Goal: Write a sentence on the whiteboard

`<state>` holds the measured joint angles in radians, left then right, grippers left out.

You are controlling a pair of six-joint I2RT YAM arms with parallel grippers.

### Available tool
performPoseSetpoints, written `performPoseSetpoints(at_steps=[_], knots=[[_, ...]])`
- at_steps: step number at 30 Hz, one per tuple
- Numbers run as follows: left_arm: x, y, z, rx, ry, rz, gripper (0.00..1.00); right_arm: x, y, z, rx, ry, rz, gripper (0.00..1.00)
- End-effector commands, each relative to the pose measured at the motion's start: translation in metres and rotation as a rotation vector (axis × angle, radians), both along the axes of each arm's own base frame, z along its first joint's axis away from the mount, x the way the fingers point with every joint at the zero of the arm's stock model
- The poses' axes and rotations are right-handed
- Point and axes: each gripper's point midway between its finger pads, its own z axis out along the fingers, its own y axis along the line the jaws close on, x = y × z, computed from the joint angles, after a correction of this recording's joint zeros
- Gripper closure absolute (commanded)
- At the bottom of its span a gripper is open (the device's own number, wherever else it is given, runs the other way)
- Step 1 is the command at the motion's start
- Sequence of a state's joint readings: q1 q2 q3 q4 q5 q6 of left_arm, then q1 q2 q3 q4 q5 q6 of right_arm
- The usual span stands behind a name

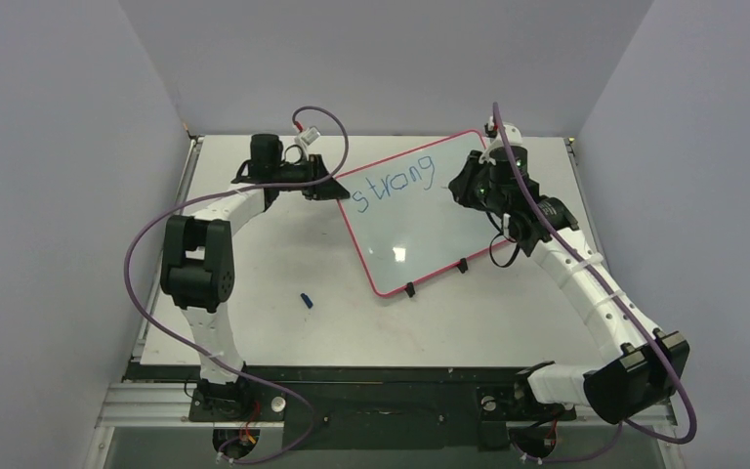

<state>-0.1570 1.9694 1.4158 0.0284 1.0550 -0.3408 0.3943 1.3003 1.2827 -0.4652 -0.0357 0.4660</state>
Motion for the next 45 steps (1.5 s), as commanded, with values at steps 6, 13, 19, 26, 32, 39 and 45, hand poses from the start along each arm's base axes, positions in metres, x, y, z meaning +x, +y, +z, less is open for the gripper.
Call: performPoseSetpoints(at_steps=[6, 13, 19, 26, 32, 39, 45], knots=[[-0.009, 0.002, 0.029, 0.026, -0.093, 0.006, 0.57, -0.014, 0.001, 0.023, 0.046, -0.064, 0.018, 1.00], [-0.010, 0.007, 0.038, 0.054, -0.100, 0.034, 0.50, -0.023, 0.000, 0.029, 0.055, -0.076, 0.029, 1.00], [-0.011, 0.014, 0.052, 0.093, -0.115, 0.085, 0.48, -0.033, -0.001, 0.032, 0.067, -0.089, 0.036, 1.00], [-0.023, 0.029, 0.082, 0.145, -0.143, 0.186, 0.44, -0.050, -0.005, 0.034, 0.096, -0.099, 0.038, 1.00], [-0.032, 0.050, 0.102, 0.202, -0.137, 0.355, 0.43, -0.072, -0.004, 0.034, 0.140, -0.110, 0.059, 1.00], [-0.042, 0.080, 0.116, 0.264, -0.140, 0.590, 0.32, -0.101, -0.013, 0.030, 0.165, -0.123, 0.064, 1.00], [-0.057, 0.076, 0.111, 0.289, -0.131, 0.533, 0.29, -0.116, -0.017, 0.018, 0.167, -0.113, 0.080, 1.00]])
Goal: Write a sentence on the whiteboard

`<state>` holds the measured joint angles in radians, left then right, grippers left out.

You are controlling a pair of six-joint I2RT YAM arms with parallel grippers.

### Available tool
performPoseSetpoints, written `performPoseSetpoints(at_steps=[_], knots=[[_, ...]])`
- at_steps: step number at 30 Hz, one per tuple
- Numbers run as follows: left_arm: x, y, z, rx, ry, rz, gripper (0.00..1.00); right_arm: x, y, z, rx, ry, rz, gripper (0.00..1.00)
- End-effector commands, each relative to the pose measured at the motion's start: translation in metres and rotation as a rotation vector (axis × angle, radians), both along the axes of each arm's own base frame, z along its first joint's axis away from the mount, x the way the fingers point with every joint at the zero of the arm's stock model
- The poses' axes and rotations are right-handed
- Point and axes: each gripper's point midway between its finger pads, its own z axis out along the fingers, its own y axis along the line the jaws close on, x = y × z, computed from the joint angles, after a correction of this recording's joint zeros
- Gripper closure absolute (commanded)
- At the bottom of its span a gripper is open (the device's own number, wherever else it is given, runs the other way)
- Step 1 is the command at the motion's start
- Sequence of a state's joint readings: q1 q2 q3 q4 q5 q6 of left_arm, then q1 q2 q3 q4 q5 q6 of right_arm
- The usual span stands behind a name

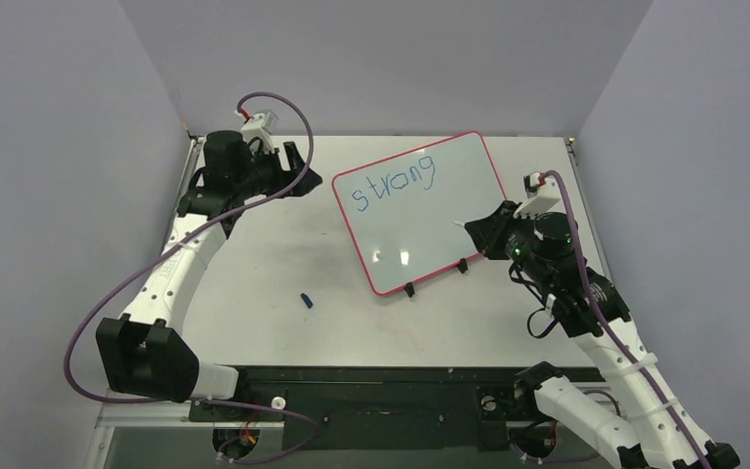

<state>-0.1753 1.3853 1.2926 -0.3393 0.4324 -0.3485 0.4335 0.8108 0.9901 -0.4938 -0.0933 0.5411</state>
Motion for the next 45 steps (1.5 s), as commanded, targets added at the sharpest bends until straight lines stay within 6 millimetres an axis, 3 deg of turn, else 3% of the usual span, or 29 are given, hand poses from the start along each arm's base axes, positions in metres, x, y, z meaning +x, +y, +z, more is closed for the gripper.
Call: performPoseSetpoints(at_steps=[1, 5, 8, 12, 20, 21, 22, 32, 36, 37, 38, 39, 40, 41, 42, 45], knots=[[-0.007, 0.001, 0.004, 0.033, 0.004, -0.020, 0.29, -0.011, 0.000, -0.006, 0.008, 0.010, 0.018, 1.00], [-0.013, -0.002, -0.008, 0.067, 0.045, -0.066, 0.29, -0.022, -0.007, -0.008, -0.028, 0.014, 0.022, 1.00], [-0.012, -0.005, -0.006, 0.064, 0.020, -0.087, 0.29, -0.032, -0.015, -0.005, -0.040, -0.001, 0.015, 1.00], [-0.001, -0.018, 0.010, 0.029, -0.048, -0.154, 0.29, -0.038, -0.024, -0.006, -0.055, 0.002, -0.015, 1.00], [0.039, -0.047, 0.047, -0.025, -0.109, -0.315, 0.29, -0.041, -0.027, 0.012, -0.005, -0.019, -0.049, 1.00], [0.040, -0.050, 0.037, -0.031, -0.074, -0.343, 0.29, -0.042, -0.028, 0.015, 0.001, -0.024, -0.054, 1.00], [0.043, -0.052, 0.042, -0.028, -0.091, -0.357, 0.29, -0.042, -0.030, 0.016, -0.001, -0.024, -0.061, 1.00], [0.072, -0.083, 0.024, -0.201, -0.046, -0.438, 0.35, -0.045, -0.050, 0.018, -0.033, -0.005, -0.158, 1.00], [0.083, -0.100, -0.003, -0.235, 0.032, -0.495, 0.36, -0.047, -0.057, 0.022, -0.028, 0.002, -0.200, 1.00], [0.083, -0.106, -0.002, -0.233, 0.026, -0.515, 0.37, -0.048, -0.059, 0.022, -0.030, 0.006, -0.209, 1.00], [0.084, -0.110, -0.016, -0.232, 0.066, -0.522, 0.37, -0.049, -0.059, 0.024, -0.023, 0.005, -0.213, 1.00], [0.086, -0.116, -0.010, -0.217, 0.040, -0.541, 0.38, -0.049, -0.062, 0.024, -0.026, 0.009, -0.225, 1.00], [0.087, -0.118, -0.027, -0.210, 0.090, -0.540, 0.38, -0.050, -0.062, 0.028, -0.020, 0.004, -0.228, 1.00], [0.089, -0.124, -0.022, -0.199, 0.071, -0.554, 0.38, -0.051, -0.064, 0.030, -0.020, 0.003, -0.237, 1.00], [0.092, -0.126, -0.036, -0.197, 0.109, -0.552, 0.38, -0.051, -0.064, 0.030, -0.019, 0.004, -0.239, 1.00], [0.098, -0.135, -0.038, -0.223, 0.116, -0.560, 0.38, -0.052, -0.066, 0.031, -0.017, 0.006, -0.253, 1.00]])
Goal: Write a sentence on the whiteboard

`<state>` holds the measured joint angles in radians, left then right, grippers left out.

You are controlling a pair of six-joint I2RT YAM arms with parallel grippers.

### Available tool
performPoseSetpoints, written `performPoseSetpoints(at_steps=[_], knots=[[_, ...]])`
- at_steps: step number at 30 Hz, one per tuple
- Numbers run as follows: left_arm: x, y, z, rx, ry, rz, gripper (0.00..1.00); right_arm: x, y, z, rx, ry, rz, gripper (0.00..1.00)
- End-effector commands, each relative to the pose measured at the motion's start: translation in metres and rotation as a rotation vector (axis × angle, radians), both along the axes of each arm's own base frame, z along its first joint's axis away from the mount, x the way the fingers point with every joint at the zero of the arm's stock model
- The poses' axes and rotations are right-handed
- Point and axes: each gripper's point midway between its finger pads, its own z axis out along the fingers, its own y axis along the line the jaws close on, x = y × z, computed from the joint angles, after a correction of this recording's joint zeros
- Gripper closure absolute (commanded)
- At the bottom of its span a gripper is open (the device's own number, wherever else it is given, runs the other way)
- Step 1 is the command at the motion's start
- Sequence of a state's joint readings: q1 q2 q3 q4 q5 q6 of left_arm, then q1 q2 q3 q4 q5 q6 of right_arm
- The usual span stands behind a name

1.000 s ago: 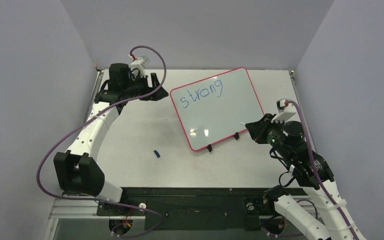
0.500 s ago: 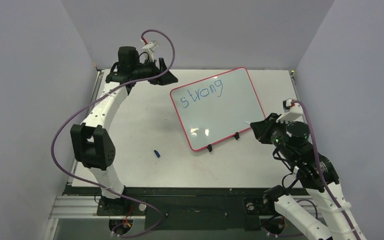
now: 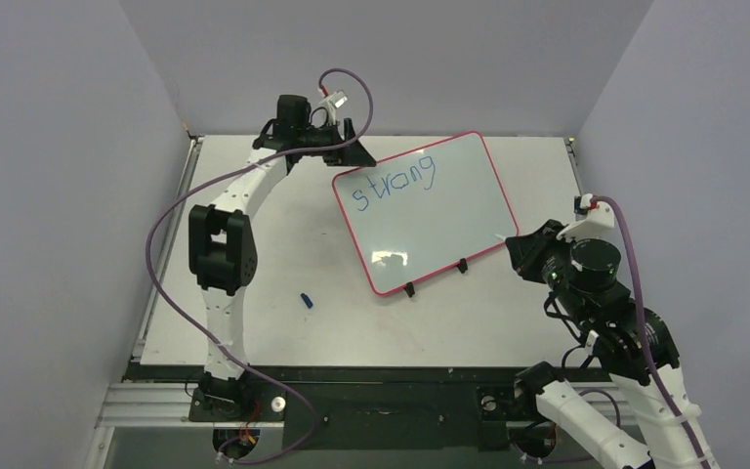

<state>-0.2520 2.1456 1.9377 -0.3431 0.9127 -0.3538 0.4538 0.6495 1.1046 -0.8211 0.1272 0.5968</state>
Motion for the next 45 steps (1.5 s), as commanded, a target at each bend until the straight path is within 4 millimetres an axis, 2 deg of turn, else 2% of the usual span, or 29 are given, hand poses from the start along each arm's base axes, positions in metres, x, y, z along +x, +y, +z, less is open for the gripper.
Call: performPoseSetpoints(at_steps=[1, 4, 5, 6, 7, 13, 14, 15, 16, 24, 28, 38, 45], knots=[[0.006, -0.017, 0.021, -0.052, -0.064, -0.054, 0.38, -0.001, -0.008, 0.014, 0.016, -0.026, -0.047, 1.00], [0.013, -0.023, 0.022, -0.076, -0.056, -0.051, 0.38, 0.000, -0.008, 0.012, 0.009, -0.019, -0.051, 1.00], [0.015, -0.025, 0.015, -0.077, -0.035, -0.053, 0.39, 0.000, -0.008, 0.012, 0.007, -0.017, -0.052, 1.00], [0.016, -0.026, 0.018, -0.086, -0.038, -0.064, 0.40, 0.000, -0.008, 0.013, 0.008, -0.020, -0.053, 1.00], [0.017, -0.029, 0.011, -0.088, -0.017, -0.071, 0.42, 0.001, -0.008, 0.014, 0.007, -0.018, -0.054, 1.00], [0.016, -0.047, 0.003, -0.106, 0.002, -0.119, 0.47, 0.002, -0.007, 0.018, -0.003, -0.023, -0.051, 1.00], [0.017, -0.050, -0.003, -0.104, 0.015, -0.122, 0.48, 0.003, -0.007, 0.018, -0.002, -0.023, -0.052, 1.00], [0.017, -0.054, 0.000, -0.108, 0.008, -0.126, 0.49, 0.003, -0.007, 0.018, -0.003, -0.023, -0.052, 1.00], [0.019, -0.055, -0.006, -0.105, 0.021, -0.126, 0.50, 0.002, -0.007, 0.018, -0.003, -0.022, -0.049, 1.00], [0.019, -0.070, -0.013, -0.113, 0.040, -0.142, 0.62, 0.000, -0.008, 0.017, -0.005, -0.023, -0.050, 1.00], [0.015, -0.073, -0.014, -0.114, 0.047, -0.156, 0.78, 0.000, -0.007, 0.015, -0.010, -0.020, -0.042, 1.00], [-0.004, -0.069, -0.023, -0.051, 0.057, -0.193, 1.00, 0.002, -0.004, 0.021, -0.009, -0.025, -0.028, 1.00], [-0.013, -0.068, -0.021, -0.048, 0.056, -0.207, 1.00, 0.000, -0.006, 0.019, 0.001, -0.027, -0.038, 1.00]])
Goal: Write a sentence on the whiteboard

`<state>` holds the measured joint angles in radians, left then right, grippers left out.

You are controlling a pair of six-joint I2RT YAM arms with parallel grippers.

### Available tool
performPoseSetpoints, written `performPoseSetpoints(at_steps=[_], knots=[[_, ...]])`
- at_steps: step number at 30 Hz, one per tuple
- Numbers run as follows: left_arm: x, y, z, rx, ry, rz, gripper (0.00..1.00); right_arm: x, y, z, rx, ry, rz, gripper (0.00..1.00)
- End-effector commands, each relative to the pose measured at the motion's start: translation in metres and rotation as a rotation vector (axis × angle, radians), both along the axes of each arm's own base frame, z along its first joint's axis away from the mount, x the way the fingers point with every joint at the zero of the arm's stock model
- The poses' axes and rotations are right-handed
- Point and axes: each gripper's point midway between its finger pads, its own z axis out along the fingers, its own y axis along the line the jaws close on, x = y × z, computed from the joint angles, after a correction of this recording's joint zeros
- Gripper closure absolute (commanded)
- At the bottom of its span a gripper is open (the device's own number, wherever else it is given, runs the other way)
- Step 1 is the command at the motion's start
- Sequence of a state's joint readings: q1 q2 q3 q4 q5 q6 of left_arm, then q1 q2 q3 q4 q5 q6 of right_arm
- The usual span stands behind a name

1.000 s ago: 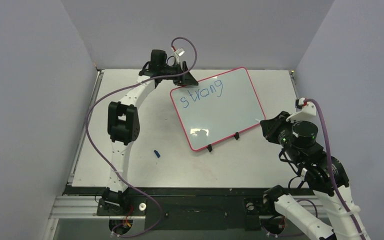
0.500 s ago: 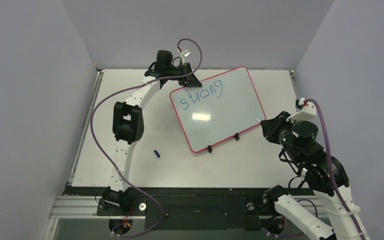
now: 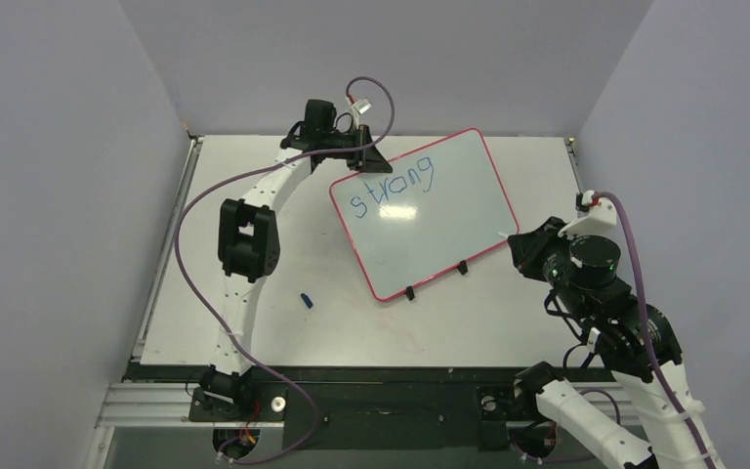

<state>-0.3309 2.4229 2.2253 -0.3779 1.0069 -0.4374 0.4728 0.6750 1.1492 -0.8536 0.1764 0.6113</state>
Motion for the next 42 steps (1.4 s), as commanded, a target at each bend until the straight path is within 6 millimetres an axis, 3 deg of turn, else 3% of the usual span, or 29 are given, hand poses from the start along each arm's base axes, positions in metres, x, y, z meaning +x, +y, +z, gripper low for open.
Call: performPoseSetpoints(at_steps=[1, 13, 23, 35, 42], knots=[[-0.025, -0.008, 0.017, 0.003, -0.060, -0.079, 1.00, -0.002, -0.002, 0.010, 0.007, -0.029, -0.008, 1.00], [-0.055, -0.010, 0.036, -0.006, -0.096, -0.125, 1.00, -0.006, -0.004, 0.011, 0.002, -0.023, -0.008, 1.00], [-0.078, -0.017, 0.035, 0.008, -0.094, -0.153, 1.00, -0.005, 0.000, 0.019, 0.025, -0.041, 0.003, 1.00], [-0.077, -0.001, 0.031, 0.108, -0.153, -0.087, 1.00, 0.000, 0.011, 0.012, 0.047, -0.047, 0.035, 1.00], [-0.077, 0.002, 0.041, 0.102, -0.189, -0.060, 1.00, 0.011, 0.026, 0.010, 0.017, -0.062, 0.091, 1.00]])
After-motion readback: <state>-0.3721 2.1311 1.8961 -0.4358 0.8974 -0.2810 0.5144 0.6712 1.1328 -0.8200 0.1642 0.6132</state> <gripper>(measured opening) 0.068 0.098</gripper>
